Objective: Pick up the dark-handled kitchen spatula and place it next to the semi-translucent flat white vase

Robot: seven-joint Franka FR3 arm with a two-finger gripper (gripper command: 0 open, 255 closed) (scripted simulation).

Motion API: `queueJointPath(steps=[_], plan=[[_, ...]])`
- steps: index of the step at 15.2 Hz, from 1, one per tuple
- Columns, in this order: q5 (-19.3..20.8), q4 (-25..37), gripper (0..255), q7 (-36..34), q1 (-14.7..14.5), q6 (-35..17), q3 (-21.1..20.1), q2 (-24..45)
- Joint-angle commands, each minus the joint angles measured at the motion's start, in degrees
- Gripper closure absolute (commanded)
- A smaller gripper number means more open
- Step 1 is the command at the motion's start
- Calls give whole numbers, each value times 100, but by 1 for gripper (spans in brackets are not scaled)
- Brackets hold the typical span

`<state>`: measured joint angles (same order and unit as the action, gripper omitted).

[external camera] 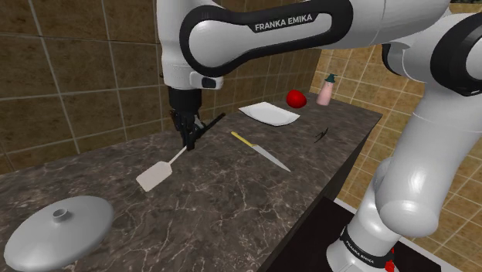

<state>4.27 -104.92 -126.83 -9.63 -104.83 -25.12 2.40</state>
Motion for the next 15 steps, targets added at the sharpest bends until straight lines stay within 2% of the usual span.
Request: queueJointPath(steps=[1,15], plan=[[11,-149,255,-19,-2,-167,-1,17],[181,-910,255,-178,-22,-1186,6,311]])
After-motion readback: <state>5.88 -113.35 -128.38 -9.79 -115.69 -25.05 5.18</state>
